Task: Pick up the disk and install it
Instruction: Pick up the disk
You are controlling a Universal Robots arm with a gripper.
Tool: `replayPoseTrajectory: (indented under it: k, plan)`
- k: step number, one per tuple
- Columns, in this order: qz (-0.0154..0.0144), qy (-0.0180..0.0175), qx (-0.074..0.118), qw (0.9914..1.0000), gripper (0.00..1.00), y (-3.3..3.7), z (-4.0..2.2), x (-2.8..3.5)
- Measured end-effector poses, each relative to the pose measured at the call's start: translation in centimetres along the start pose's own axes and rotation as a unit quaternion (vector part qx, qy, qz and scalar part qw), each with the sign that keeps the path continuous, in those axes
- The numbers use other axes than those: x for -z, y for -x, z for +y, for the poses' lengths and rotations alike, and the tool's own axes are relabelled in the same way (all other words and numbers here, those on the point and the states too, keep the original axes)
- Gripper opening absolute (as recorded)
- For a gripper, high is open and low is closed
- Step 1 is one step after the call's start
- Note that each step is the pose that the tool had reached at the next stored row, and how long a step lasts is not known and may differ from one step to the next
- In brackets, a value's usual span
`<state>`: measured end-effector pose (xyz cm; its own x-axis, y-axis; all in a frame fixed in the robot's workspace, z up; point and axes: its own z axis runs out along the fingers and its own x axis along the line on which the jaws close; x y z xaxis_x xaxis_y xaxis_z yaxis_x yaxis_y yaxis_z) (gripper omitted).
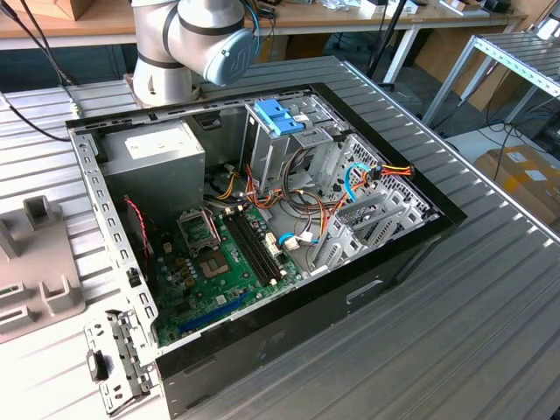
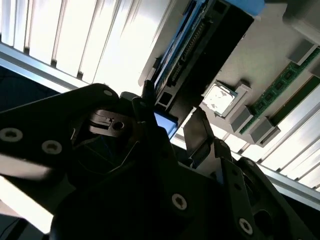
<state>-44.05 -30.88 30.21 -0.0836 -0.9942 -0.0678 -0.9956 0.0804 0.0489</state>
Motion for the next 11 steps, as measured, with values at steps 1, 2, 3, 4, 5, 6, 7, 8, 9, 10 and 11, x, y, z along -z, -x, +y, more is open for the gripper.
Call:
replayPoseTrajectory:
  k: [1, 2, 3, 4, 5, 6, 7, 8, 9, 10, 11]
  plan:
    - [0.0000, 0.0000, 0.000, 1.00000, 0.51, 0.00, 0.00, 0.00]
    - [0.0000, 0.0001, 0.001, 1.00000, 0.51, 0.00, -0.01, 0.00]
    - [0.0007, 0.0004, 0.007, 0.99998, 0.51, 0.02, -0.03, 0.00]
    - [0.0018, 0.0009, 0.014, 0.99991, 0.51, 0.13, -0.01, 0.00]
    - [0.0026, 0.0010, 0.016, 0.99986, 0.51, 0.27, -0.01, -0.02]
    - [0.0035, 0.0011, 0.018, 0.99983, 0.51, 0.48, 0.01, -0.05]
    - [0.0048, 0.0010, 0.018, 0.99982, 0.51, 0.93, 0.05, -0.08]
    - [0.0061, 0.0009, 0.018, 0.99981, 0.51, 1.49, 0.09, -0.13]
    - [0.0068, 0.0008, 0.018, 0.99981, 0.51, 1.81, 0.12, -0.16]
    - [0.0075, 0.0008, 0.018, 0.99980, 0.51, 2.04, 0.14, -0.19]
    - [0.0079, 0.0008, 0.019, 0.99979, 0.51, 2.16, 0.16, -0.22]
